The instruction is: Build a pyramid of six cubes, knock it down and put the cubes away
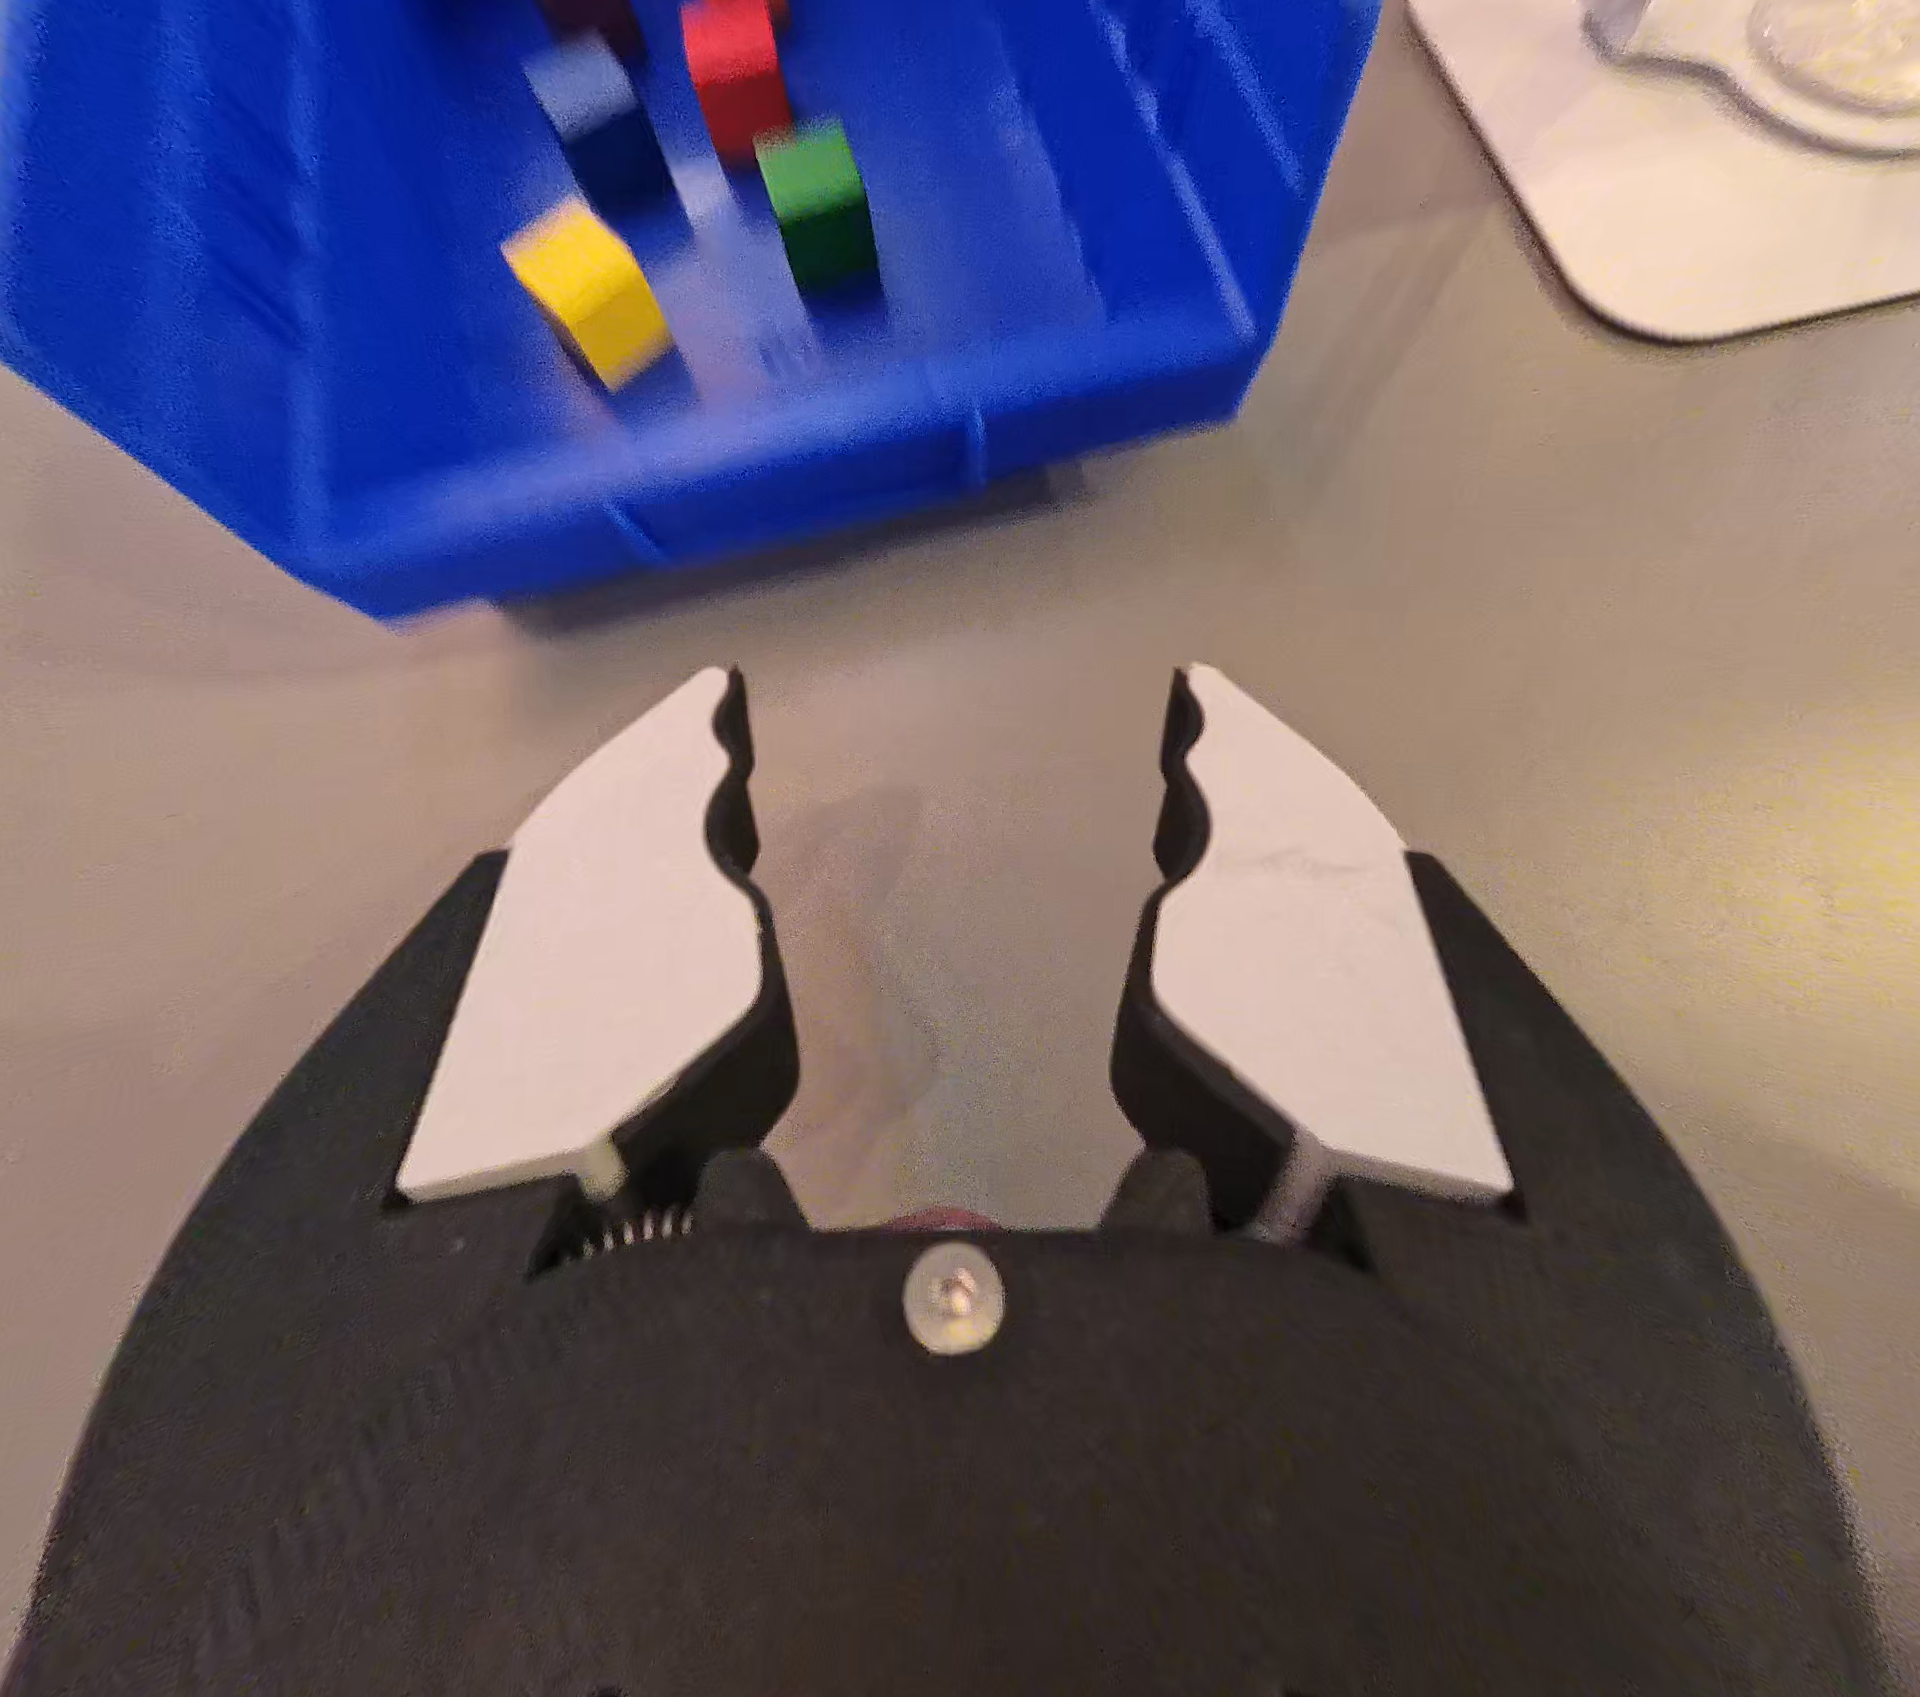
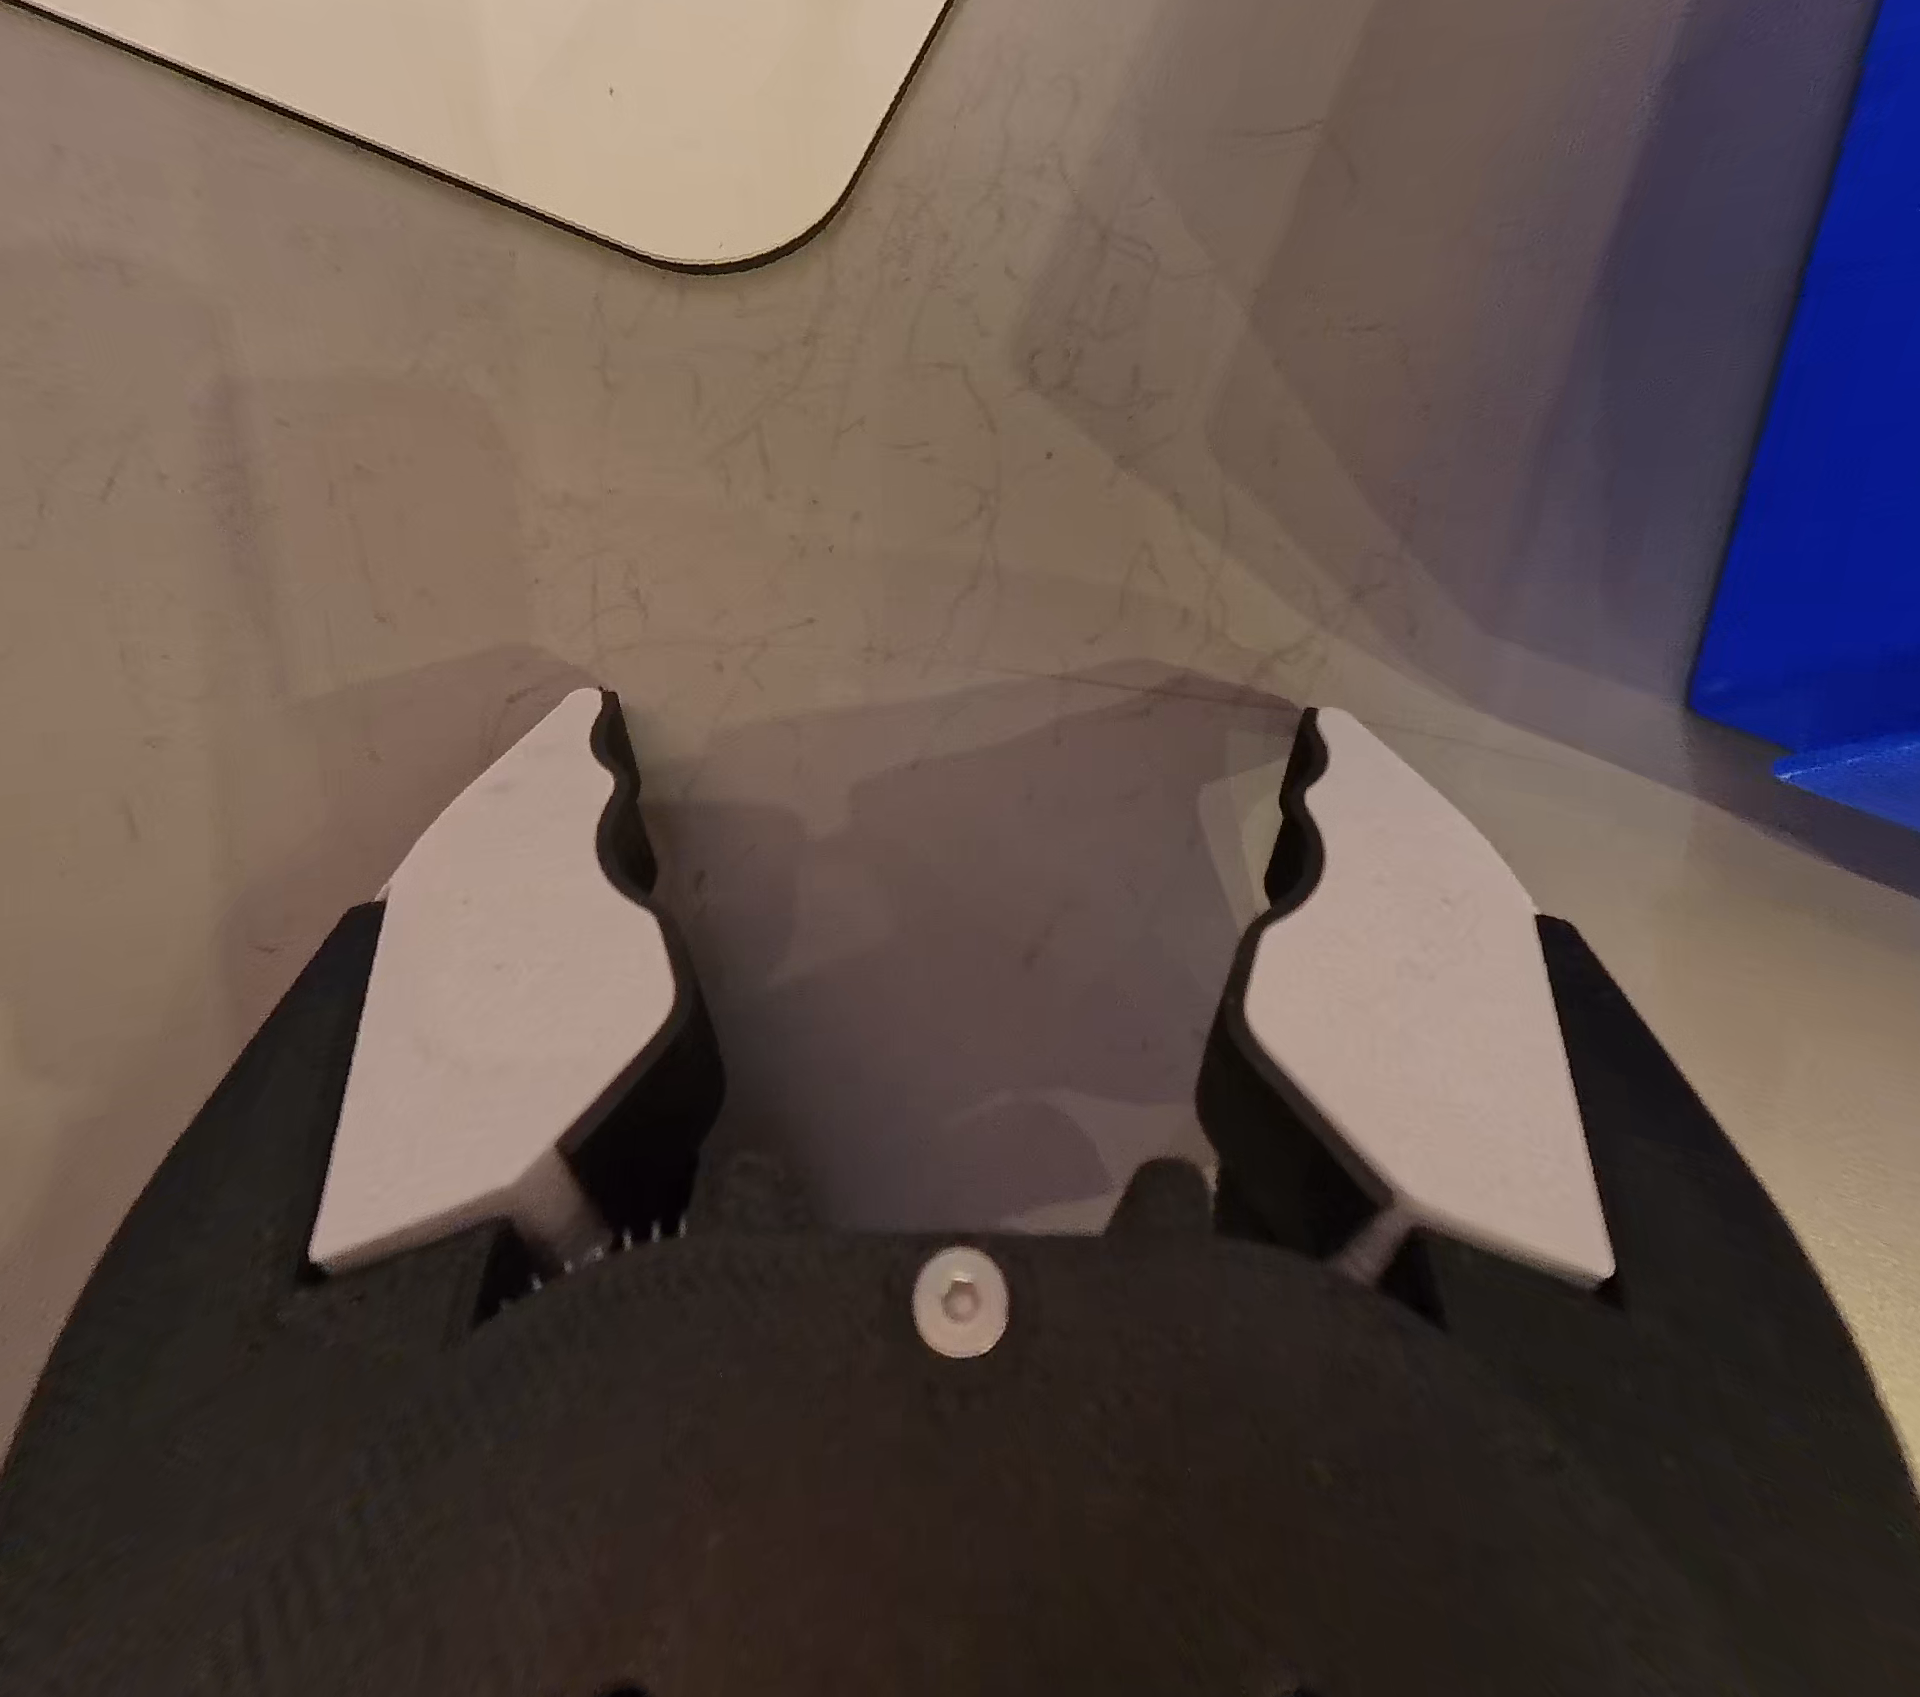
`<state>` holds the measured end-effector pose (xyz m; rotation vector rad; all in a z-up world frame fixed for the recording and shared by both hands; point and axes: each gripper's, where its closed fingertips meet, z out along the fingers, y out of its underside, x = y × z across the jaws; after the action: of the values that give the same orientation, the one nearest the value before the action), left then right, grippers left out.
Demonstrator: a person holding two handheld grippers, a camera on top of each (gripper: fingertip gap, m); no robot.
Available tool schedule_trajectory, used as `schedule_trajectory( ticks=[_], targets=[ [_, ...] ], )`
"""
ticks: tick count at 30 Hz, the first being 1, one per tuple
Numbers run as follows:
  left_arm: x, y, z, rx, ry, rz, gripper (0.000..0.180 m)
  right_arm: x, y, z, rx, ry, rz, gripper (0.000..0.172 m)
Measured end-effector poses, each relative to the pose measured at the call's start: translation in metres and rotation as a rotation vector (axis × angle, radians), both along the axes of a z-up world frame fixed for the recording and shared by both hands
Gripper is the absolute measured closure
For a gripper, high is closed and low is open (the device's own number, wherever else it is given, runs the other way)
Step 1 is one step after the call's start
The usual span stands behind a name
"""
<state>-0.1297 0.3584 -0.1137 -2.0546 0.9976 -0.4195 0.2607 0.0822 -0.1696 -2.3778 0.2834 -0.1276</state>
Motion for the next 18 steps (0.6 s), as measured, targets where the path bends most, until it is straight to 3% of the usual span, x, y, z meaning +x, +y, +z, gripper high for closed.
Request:
schedule_trajectory(
  ticks=[4,7,11,18],
  targets=[
    [0.007,0.050,0.062,0.163,0.092,-0.148,0.126,0.000,0.000,0.000,0.000,0.001,0.004,0.054],
    [0.017,0.094,0.077,0.198,0.264,-0.270,0.130,0.000,0.001,0.000,0.000,0.001,0.007,0.054],
    [0.028,0.134,0.045,0.112,0.543,-0.475,0.127,0.000,0.001,0.000,0.001,0.001,0.010,0.054],
    [0.038,0.151,-0.011,-0.033,0.833,-0.672,0.130,0.000,0.001,0.000,0.001,0.000,0.009,0.054]
  ],
)
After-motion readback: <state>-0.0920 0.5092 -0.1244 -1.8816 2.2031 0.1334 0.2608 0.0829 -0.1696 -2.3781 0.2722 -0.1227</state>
